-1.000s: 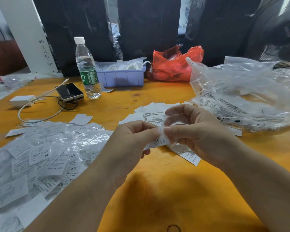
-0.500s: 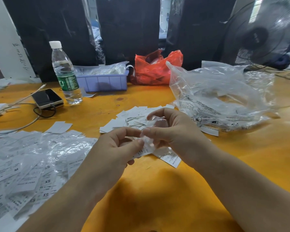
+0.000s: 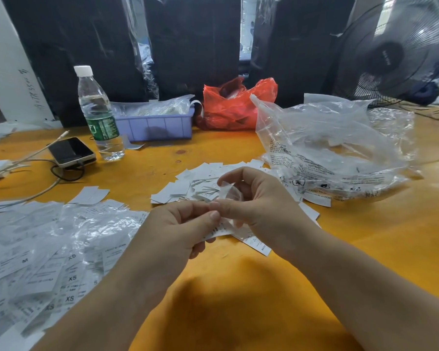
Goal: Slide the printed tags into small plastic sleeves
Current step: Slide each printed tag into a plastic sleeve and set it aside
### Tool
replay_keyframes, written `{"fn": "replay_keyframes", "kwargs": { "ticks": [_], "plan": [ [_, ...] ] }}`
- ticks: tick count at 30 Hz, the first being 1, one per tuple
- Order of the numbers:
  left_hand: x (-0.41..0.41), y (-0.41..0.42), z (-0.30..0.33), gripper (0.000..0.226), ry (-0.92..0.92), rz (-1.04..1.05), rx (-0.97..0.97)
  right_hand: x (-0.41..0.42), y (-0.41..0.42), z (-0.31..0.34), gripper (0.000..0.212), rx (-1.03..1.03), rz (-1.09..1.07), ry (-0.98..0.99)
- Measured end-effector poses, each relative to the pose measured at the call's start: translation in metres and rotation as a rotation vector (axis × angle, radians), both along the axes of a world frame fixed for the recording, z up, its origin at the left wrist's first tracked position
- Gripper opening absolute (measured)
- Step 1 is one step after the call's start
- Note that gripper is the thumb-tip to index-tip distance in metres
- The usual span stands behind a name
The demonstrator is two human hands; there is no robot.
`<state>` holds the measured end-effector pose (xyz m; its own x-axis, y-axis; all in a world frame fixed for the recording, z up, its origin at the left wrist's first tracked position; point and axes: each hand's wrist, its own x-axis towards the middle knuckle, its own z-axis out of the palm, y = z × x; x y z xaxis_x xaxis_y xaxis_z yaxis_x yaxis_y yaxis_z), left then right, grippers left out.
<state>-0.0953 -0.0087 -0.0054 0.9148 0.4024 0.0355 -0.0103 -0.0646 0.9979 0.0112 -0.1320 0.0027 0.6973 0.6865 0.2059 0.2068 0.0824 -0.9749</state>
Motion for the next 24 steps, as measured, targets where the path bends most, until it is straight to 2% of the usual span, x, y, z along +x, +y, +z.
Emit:
{"fn": "replay_keyframes", "kwargs": {
  "ticks": [7, 10, 13, 16, 18, 24],
  "plan": [
    [-0.001, 0.003, 0.004, 0.011, -0.019, 0.083, 0.028, 0.004, -0.001, 0.005, 0.033, 0.004, 0.111, 0.232],
    [-0.002, 0.006, 0.005, 0.016, -0.046, 0.141, 0.069, 0.005, -0.005, 0.010, 0.011, -0.126, 0.203, 0.214],
    [-0.003, 0.006, 0.005, 0.014, -0.053, 0.162, 0.133, 0.007, -0.007, 0.010, 0.011, -0.210, 0.258, 0.183],
    [-0.003, 0.006, 0.004, 0.010, -0.033, 0.154, 0.140, 0.007, -0.006, 0.010, 0.016, -0.218, 0.235, 0.156],
    [-0.003, 0.007, 0.003, 0.007, -0.006, 0.152, 0.145, 0.008, -0.005, 0.010, 0.011, -0.181, 0.198, 0.170],
    [-0.003, 0.007, 0.003, 0.007, 0.015, 0.150, 0.144, 0.011, -0.004, 0.008, 0.017, -0.088, 0.087, 0.194]
  ]
}}
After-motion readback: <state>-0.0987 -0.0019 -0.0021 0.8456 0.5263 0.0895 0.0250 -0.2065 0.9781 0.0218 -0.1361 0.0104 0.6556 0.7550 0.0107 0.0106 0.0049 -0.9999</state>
